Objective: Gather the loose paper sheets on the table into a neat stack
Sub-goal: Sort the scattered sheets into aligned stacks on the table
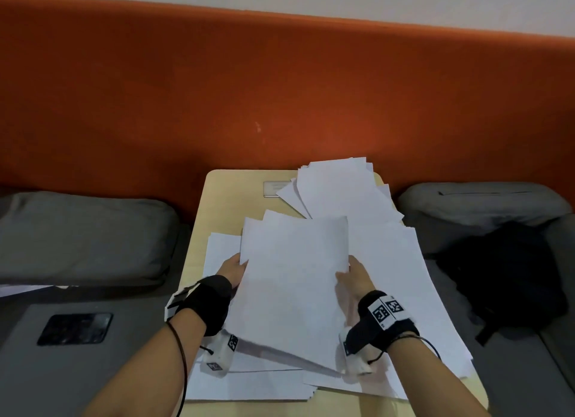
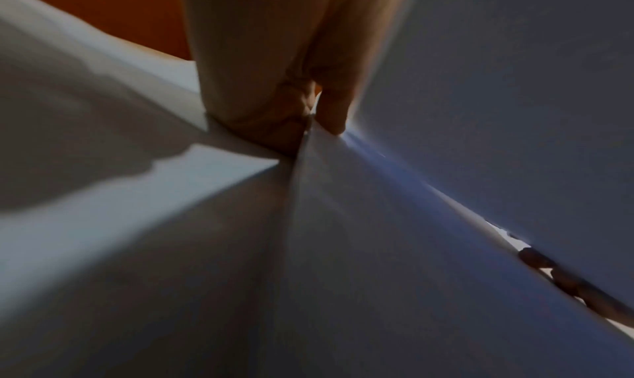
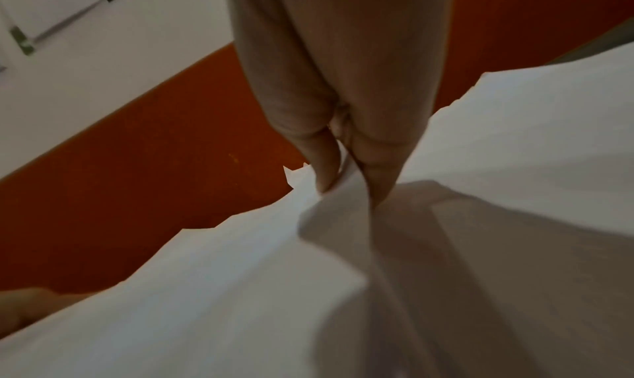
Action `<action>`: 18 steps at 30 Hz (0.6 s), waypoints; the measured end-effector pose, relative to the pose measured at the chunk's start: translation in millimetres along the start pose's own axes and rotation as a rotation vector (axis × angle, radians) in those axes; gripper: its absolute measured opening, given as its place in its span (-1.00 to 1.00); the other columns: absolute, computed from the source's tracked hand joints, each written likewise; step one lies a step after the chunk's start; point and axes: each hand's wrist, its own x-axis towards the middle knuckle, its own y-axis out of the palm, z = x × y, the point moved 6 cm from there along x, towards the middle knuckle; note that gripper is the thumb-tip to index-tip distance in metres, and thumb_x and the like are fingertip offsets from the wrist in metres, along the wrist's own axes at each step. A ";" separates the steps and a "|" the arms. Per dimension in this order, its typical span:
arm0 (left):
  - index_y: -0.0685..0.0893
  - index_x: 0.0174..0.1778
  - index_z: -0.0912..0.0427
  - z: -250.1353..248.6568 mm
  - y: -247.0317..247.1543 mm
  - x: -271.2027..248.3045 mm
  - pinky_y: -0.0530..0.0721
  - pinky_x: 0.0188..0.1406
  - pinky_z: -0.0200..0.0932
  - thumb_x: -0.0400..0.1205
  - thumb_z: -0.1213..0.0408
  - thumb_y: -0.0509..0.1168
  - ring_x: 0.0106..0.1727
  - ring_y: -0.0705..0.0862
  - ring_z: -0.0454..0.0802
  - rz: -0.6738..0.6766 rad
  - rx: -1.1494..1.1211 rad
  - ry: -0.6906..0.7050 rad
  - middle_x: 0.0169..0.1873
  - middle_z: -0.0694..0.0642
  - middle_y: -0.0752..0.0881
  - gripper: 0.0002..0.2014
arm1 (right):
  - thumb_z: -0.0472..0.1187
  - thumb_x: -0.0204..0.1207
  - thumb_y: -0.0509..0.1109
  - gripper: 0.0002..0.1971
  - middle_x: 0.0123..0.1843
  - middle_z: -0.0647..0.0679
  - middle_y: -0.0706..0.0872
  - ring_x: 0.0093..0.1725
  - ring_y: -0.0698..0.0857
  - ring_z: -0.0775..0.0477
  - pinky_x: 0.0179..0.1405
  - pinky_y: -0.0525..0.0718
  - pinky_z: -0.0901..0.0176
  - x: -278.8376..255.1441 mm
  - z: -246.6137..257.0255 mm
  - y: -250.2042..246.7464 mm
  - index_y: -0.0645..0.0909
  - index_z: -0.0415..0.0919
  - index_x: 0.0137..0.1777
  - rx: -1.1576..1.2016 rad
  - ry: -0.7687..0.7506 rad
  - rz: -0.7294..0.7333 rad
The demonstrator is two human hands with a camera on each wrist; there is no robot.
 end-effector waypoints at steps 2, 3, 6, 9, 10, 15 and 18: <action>0.35 0.50 0.32 0.9 -2.9 1.9 0.43 0.26 -0.15 0.75 0.24 0.04 0.43 0.47 0.21 -0.043 0.018 -0.011 0.47 0.25 0.45 -0.59 | -0.39 0.58 0.24 -0.56 0.33 -0.22 0.56 0.28 0.57 -0.24 0.22 0.57 -0.02 -4.2 3.8 3.5 0.32 -0.29 0.45 0.026 -0.025 0.111; 0.32 0.52 0.33 1.3 -3.6 3.1 0.38 0.35 -0.15 0.76 0.22 0.00 0.48 0.42 0.20 -0.059 0.006 -0.025 0.50 0.24 0.40 -0.58 | -0.36 0.58 0.28 -0.53 0.35 -0.21 0.56 0.30 0.56 -0.23 0.28 0.56 -0.04 -5.5 4.2 3.8 0.29 -0.27 0.47 0.039 -0.031 0.162; 0.31 0.53 0.32 2.2 -4.8 3.4 0.35 0.41 -0.09 0.75 0.03 -0.06 0.47 0.42 0.21 -0.079 -0.024 -0.057 0.50 0.26 0.39 -0.47 | -0.40 0.54 0.33 -0.46 0.33 -0.22 0.57 0.30 0.58 -0.24 0.32 0.57 -0.11 -8.8 6.3 0.8 0.24 -0.23 0.49 0.027 -0.045 0.234; 0.45 0.43 0.36 3.9 0.1 6.3 0.51 0.19 -0.09 0.69 0.25 0.20 0.17 0.58 0.14 -0.022 -0.043 0.020 0.38 0.32 0.55 -0.59 | -0.46 0.53 0.30 -0.49 0.25 -0.24 0.63 0.21 0.64 -0.26 0.23 0.62 -0.06 -6.8 5.1 -4.7 0.28 -0.21 0.45 0.118 -0.075 0.157; 0.46 0.41 0.36 5.7 0.7 6.6 0.53 0.16 -0.09 0.67 0.34 0.23 0.14 0.60 0.14 -0.010 -0.049 0.030 0.36 0.32 0.56 -0.61 | -0.44 0.53 0.33 -0.49 0.24 -0.22 0.64 0.20 0.64 -0.24 0.21 0.62 -0.04 -7.6 4.1 -5.1 0.29 -0.19 0.43 0.159 -0.068 0.151; 0.44 0.42 0.37 4.9 -2.8 6.1 0.54 0.22 -0.10 0.68 0.32 0.22 0.31 0.58 0.25 -0.010 0.003 0.021 0.34 0.27 0.57 -0.60 | -0.42 0.43 0.46 -0.50 0.25 -0.16 0.66 0.25 0.64 -0.22 0.30 0.60 -0.13 -3.1 -9.4 8.3 0.42 -0.26 0.36 0.001 -0.039 0.297; 0.47 0.39 0.34 9.1 -2.7 8.7 0.54 0.37 0.10 0.64 0.26 0.29 0.28 0.61 0.24 0.011 -0.072 0.000 0.32 0.27 0.61 -0.58 | -0.44 0.48 0.33 -0.65 0.20 -0.20 0.67 0.21 0.64 -0.23 0.23 0.61 -0.06 1.2 -9.1 -5.9 0.52 -0.30 0.28 -0.069 -0.084 0.144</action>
